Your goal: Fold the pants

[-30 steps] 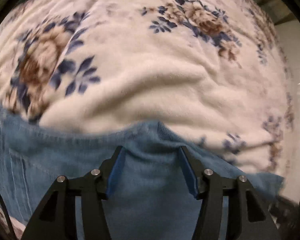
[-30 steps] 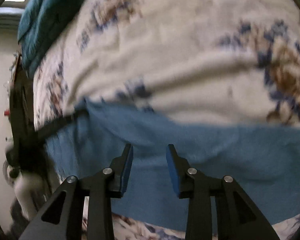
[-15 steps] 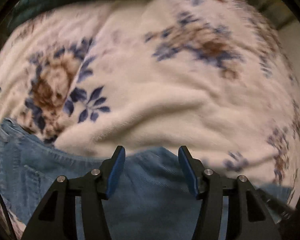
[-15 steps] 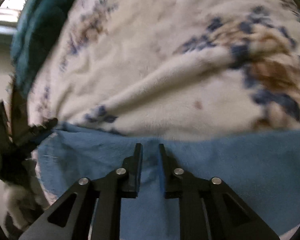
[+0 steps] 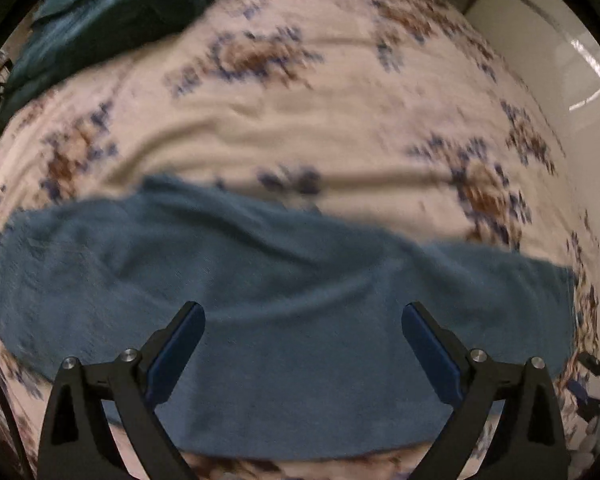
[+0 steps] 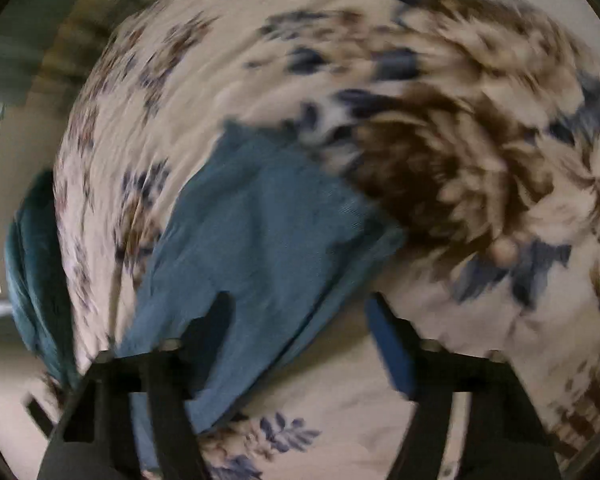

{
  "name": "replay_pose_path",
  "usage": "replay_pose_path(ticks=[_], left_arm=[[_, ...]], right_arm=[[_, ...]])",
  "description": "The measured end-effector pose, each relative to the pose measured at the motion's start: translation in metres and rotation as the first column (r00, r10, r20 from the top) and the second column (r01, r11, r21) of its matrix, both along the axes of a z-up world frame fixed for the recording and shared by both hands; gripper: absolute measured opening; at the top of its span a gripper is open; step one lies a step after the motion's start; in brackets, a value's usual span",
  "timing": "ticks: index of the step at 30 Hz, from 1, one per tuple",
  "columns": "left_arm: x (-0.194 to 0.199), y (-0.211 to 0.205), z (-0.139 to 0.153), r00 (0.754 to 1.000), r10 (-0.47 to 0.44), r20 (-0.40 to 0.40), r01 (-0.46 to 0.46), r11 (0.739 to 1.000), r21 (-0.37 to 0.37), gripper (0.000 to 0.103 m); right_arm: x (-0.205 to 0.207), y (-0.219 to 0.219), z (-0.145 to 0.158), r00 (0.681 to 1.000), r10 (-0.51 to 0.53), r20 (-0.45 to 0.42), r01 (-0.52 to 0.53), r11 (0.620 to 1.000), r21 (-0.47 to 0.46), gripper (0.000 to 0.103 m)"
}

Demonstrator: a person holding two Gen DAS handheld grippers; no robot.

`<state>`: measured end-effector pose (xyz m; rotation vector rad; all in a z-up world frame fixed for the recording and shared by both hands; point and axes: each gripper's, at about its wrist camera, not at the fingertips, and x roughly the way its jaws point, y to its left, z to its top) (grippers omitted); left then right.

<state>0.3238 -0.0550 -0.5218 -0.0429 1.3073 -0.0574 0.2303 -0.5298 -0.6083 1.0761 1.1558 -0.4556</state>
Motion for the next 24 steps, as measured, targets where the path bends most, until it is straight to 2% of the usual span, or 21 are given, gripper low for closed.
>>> replay_pose_path(ticks=[2, 6, 8, 12, 13, 14, 16, 19, 22, 24], left_arm=[[-0.008, -0.014, -0.011, 1.0, -0.004, -0.023, 0.004, 1.0, 0.022, 0.101], [-0.02, -0.039, -0.029, 0.998, -0.023, -0.065, 0.026, 0.998, 0.057, 0.101], [-0.023, -0.049, -0.034, 0.997, -0.034, -0.069, 0.04, 0.996, 0.08, 0.101], [-0.027, -0.063, -0.039, 0.995, -0.058, -0.078, 0.066, 0.992, 0.111, 0.101], [-0.027, -0.066, -0.039, 0.995, -0.061, -0.079, 0.069, 0.991, 0.111, 0.101], [-0.027, -0.068, -0.04, 0.995, -0.063, -0.08, 0.072, 0.991, 0.112, 0.101], [-0.026, -0.072, -0.04, 0.995, -0.064, -0.08, 0.073, 0.991, 0.116, 0.101], [-0.026, -0.075, -0.037, 0.995, -0.063, -0.082, 0.071, 0.992, 0.103, 0.101], [-0.027, -0.079, -0.034, 0.994, -0.077, -0.078, 0.085, 0.992, 0.095, 0.101], [-0.027, -0.08, -0.034, 0.994, -0.081, -0.071, 0.087, 0.992, 0.094, 0.101]], right_arm=[[0.001, -0.015, -0.011, 0.998, -0.022, 0.05, 0.02, 0.999, 0.039, 0.063], [0.021, -0.018, -0.033, 0.999, 0.053, 0.012, -0.053, 0.998, 0.027, 0.06], [0.031, -0.016, -0.041, 0.996, 0.084, -0.024, -0.084, 0.996, -0.001, 0.053], [0.034, -0.023, -0.035, 0.997, 0.077, -0.014, -0.077, 0.995, -0.067, 0.051], [0.034, -0.025, -0.034, 0.998, 0.068, 0.005, -0.068, 0.996, -0.064, 0.036], [0.036, -0.026, -0.036, 0.998, 0.06, 0.003, -0.06, 0.996, -0.068, 0.014], [0.03, -0.028, -0.032, 0.999, 0.046, -0.01, -0.047, 0.996, -0.08, 0.012], [0.016, -0.025, -0.005, 0.998, 0.063, 0.014, -0.06, 0.989, -0.134, 0.01], [-0.006, -0.028, 0.017, 0.999, 0.02, 0.046, -0.015, 0.994, -0.106, 0.01], [-0.01, -0.03, 0.015, 0.999, 0.021, 0.035, -0.019, 0.997, -0.079, 0.01]])
